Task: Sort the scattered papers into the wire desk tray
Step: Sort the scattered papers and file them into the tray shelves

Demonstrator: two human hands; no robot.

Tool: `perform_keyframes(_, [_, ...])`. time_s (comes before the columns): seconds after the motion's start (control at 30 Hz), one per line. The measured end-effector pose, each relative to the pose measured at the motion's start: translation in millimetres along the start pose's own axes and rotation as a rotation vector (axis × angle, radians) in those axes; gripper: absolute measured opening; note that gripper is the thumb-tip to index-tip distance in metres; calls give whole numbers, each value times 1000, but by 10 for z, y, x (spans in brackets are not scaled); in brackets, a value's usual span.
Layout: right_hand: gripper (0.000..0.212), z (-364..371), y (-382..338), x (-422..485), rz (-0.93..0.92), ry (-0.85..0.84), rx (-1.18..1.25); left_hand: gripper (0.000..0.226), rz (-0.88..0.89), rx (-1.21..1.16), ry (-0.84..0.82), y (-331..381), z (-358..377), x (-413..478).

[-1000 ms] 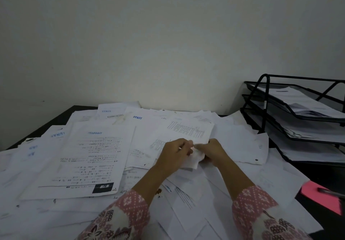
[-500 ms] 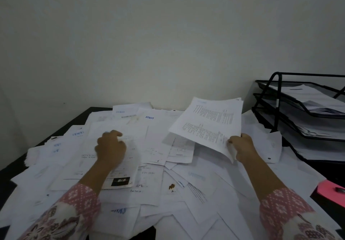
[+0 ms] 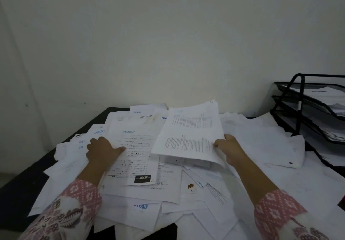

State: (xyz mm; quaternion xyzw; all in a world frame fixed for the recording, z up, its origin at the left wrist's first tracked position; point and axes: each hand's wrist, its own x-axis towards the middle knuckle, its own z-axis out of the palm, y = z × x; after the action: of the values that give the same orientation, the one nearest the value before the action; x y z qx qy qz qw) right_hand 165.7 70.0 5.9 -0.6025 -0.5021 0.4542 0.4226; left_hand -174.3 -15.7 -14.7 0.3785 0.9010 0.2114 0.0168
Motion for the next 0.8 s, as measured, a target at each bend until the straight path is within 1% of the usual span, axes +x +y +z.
perform_keyframes(0.07, [33, 98, 18, -30, -1, -31, -46, 67, 18, -42, 11, -49, -29, 6])
perform_keyframes(0.17, [34, 228, 29, -87, -5, -70, -101, 58, 44, -41, 13, -140, -69, 34])
perform_keyframes(0.23, [34, 288, 40, -112, -15, -76, -142, 48, 52, 6, 44, -179, -78, 41])
perform_keyframes(0.3, [34, 328, 30, -134, -19, -71, -149, 33, 75, 89, 124, -191, -95, 22])
perform_keyframes(0.33, [33, 341, 12, -143, -18, -68, -137, 27, 100, 80, 162, -187, -95, 21])
perform_keyframes(0.4, [31, 359, -32, -150, -10, -67, -89, 21, 153, -77, 172, -150, -90, 23])
perform_keyframes(0.5, [26, 392, -124, -203, -15, -81, -24, 18, 214, -304, 77, -73, -77, 39])
perform_keyframes(0.6, [27, 457, -148, -248, -46, -113, -39, 23, 249, -412, -42, 47, -62, 7])
perform_keyframes(0.7, [29, 558, -120, -285, -80, -161, -137, 34, 159, -567, -186, 222, -65, -49])
perform_keyframes(0.8, [31, 646, -87, -308, -144, -156, -259, 42, 81, -724, -403, 336, -80, -101])
